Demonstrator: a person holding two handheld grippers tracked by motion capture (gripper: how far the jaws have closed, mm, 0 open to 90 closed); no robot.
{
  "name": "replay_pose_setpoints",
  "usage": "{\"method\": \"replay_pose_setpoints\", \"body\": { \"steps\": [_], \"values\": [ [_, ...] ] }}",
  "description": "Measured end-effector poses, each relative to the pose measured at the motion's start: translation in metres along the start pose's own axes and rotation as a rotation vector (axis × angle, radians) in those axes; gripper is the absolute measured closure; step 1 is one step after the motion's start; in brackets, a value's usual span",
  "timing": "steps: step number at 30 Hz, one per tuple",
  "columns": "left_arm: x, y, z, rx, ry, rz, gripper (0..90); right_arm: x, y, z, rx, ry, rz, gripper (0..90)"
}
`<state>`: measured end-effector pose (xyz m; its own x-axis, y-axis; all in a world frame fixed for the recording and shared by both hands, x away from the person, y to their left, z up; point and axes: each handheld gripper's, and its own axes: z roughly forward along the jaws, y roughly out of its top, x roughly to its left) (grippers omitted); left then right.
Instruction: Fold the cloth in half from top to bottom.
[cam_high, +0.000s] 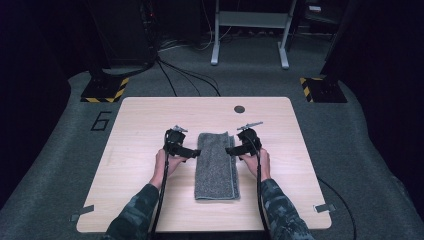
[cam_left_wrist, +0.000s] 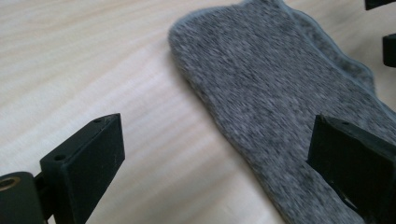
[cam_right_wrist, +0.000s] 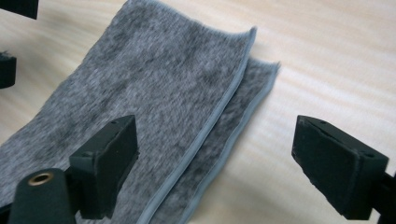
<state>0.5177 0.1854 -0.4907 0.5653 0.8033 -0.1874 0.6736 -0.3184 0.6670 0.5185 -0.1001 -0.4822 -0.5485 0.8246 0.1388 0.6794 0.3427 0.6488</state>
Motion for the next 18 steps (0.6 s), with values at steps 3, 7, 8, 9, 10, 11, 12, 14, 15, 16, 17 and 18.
{"method": "replay_pose_setpoints", "body": {
  "steps": [3, 7, 8, 9, 10, 11, 12, 14, 15, 16, 17, 18],
  "values": [
    [0.006, 0.008, 0.008, -0.002, -0.011, -0.047, 3.4, -0.004, 0.007, 0.007, 0.017, 0.010, 0.012, 15.0],
    [0.010, 0.015, 0.015, 0.004, 0.002, -0.054, 5.4, -0.012, 0.015, 0.020, 0.043, -0.001, 0.032, 18.2],
    [0.011, 0.017, 0.018, 0.012, 0.003, -0.063, 5.4, -0.012, 0.015, 0.020, 0.043, -0.001, 0.032, 18.2],
    [0.013, 0.020, 0.022, 0.013, 0.018, -0.064, 9.7, -0.016, 0.018, 0.025, 0.035, -0.032, 0.024, 20.6],
    [0.013, 0.020, 0.022, 0.013, 0.018, -0.064, 13.6, -0.016, 0.018, 0.025, 0.035, -0.032, 0.024, 20.6],
    [0.014, 0.023, 0.026, 0.014, 0.030, -0.060, 13.9, -0.020, 0.022, 0.029, 0.048, -0.012, 0.051, 21.5],
    [0.014, 0.023, 0.026, 0.014, 0.030, -0.060, 14.7, -0.020, 0.022, 0.029, 0.048, -0.012, 0.051, 21.5],
    [0.016, 0.026, 0.030, 0.026, 0.035, -0.068, 14.9, -0.021, 0.025, 0.032, 0.048, -0.017, 0.050, 25.1],
    [0.017, 0.028, 0.033, 0.035, 0.042, -0.076, 15.6, -0.020, 0.027, 0.036, 0.044, -0.034, 0.057, 28.7],
    [0.017, 0.028, 0.033, 0.035, 0.042, -0.076, 15.9, -0.020, 0.027, 0.036, 0.044, -0.034, 0.057, 28.7],
    [0.017, 0.028, 0.034, 0.037, 0.044, -0.065, 15.9, -0.020, 0.027, 0.038, 0.050, -0.021, 0.057, 29.9],
    [0.016, 0.029, 0.038, 0.041, 0.051, -0.054, 18.0, -0.018, 0.029, 0.042, 0.052, -0.049, 0.055, 34.8]
  ]
}}
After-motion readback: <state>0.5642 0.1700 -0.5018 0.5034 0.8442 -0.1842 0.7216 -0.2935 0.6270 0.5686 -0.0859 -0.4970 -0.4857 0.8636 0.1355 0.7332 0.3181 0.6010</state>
